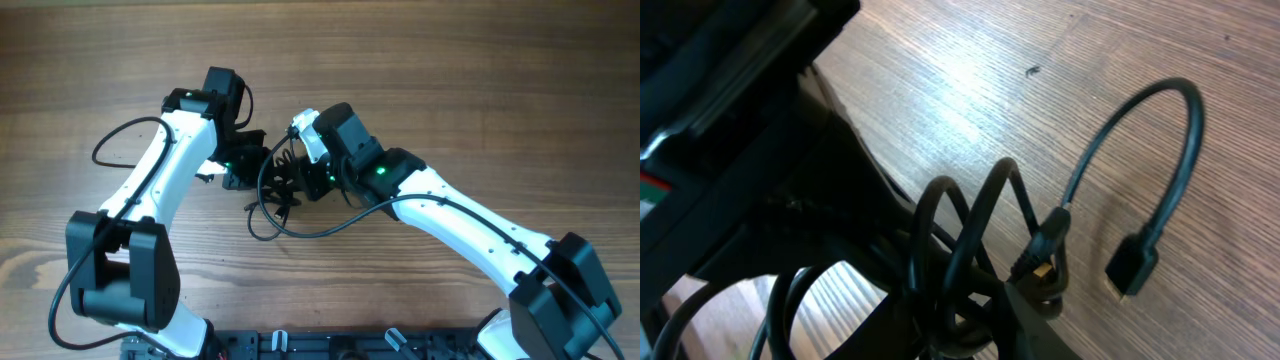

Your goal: Untangle cables

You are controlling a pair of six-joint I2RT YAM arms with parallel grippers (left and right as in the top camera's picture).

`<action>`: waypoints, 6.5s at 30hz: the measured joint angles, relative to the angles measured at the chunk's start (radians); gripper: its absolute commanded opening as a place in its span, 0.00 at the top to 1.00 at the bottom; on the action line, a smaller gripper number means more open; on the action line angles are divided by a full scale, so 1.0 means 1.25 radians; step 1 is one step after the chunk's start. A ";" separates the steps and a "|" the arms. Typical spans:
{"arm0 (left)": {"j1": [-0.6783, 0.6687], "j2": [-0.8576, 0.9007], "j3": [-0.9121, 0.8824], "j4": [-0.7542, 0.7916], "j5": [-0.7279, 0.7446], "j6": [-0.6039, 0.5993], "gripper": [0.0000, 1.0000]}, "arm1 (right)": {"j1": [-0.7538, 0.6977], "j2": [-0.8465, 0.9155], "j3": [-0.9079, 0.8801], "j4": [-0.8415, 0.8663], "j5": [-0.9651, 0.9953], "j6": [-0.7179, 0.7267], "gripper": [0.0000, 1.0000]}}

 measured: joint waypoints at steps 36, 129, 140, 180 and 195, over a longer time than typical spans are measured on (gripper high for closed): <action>-0.004 -0.005 0.001 0.009 0.016 0.027 0.95 | -0.122 -0.124 0.100 -0.247 -0.249 -0.036 0.55; -0.054 -0.007 0.003 0.066 -0.209 0.101 0.96 | -0.129 0.200 0.254 -0.261 -0.273 0.195 0.96; -0.054 -0.007 0.003 0.069 -0.265 0.098 0.96 | -0.344 -0.007 0.311 -0.358 -0.540 0.104 0.96; 0.056 -0.279 -0.002 0.034 -0.038 0.281 0.96 | -0.056 0.060 0.331 -0.332 -0.344 -0.442 0.43; 0.068 -0.267 -0.003 0.060 -0.034 0.342 0.96 | -0.043 0.095 0.327 -0.293 -0.229 -0.413 0.96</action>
